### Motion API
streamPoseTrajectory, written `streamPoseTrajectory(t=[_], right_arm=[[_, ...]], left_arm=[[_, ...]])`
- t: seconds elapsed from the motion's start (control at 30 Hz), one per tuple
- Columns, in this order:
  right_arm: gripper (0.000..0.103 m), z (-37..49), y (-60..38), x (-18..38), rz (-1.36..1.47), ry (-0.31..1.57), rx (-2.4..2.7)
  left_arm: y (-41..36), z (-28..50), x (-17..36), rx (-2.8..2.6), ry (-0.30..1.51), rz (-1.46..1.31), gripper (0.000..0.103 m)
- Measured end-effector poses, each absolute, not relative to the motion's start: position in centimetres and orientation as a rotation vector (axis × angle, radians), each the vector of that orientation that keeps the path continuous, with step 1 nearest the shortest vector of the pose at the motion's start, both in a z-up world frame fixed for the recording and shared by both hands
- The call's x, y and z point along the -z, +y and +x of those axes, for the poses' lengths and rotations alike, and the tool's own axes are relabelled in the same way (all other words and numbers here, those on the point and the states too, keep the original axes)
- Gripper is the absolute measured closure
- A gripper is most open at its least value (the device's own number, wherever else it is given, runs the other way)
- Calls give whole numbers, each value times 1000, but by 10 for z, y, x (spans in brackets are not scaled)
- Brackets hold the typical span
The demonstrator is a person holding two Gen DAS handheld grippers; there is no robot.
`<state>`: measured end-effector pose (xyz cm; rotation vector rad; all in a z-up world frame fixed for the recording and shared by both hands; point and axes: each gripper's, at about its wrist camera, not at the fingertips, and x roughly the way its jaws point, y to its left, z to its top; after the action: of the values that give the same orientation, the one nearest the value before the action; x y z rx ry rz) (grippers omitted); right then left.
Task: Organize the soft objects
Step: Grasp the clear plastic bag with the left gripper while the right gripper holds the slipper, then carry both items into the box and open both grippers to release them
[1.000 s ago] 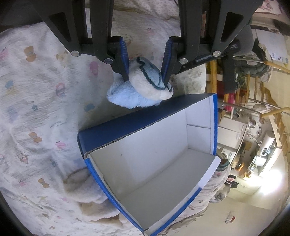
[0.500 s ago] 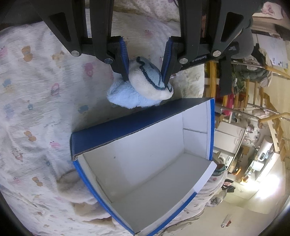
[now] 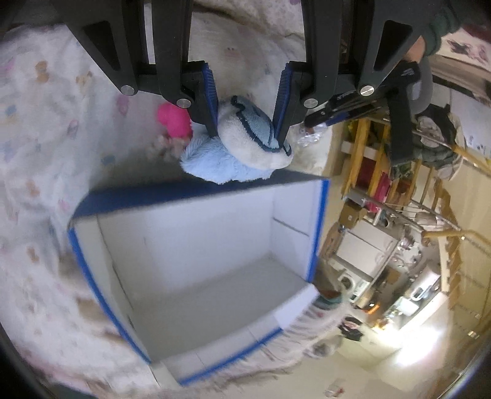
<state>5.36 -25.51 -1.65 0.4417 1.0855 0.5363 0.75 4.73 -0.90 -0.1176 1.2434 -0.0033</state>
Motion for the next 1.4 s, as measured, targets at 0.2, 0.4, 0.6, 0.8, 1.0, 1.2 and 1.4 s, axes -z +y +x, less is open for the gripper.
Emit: streamPoseTrajectory(t=[0.2, 0.4, 0.6, 0.8, 1.0, 1.2, 1.4], right_arm=[[68, 49, -251, -14, 384, 972, -551], [68, 64, -251, -29, 384, 940, -547], [68, 93, -247, -45, 319, 928, -503], [68, 128, -239, -47, 226, 910, -450], [68, 158, -228, -21, 112, 941, -383], [68, 175, -220, 18, 73, 1011, -347], [68, 183, -208, 42, 54, 1086, -344]], left_arm=[[34, 14, -42, 28, 1131, -98, 82], [12, 37, -44, 54, 1110, -99, 82], [-6, 76, -53, 82, 1081, -53, 82], [-22, 117, -54, 89, 1065, -17, 82], [-30, 149, -32, 73, 1081, -11, 82], [-31, 163, 7, 65, 1102, 3, 82], [-34, 166, 22, 69, 1112, 25, 82]])
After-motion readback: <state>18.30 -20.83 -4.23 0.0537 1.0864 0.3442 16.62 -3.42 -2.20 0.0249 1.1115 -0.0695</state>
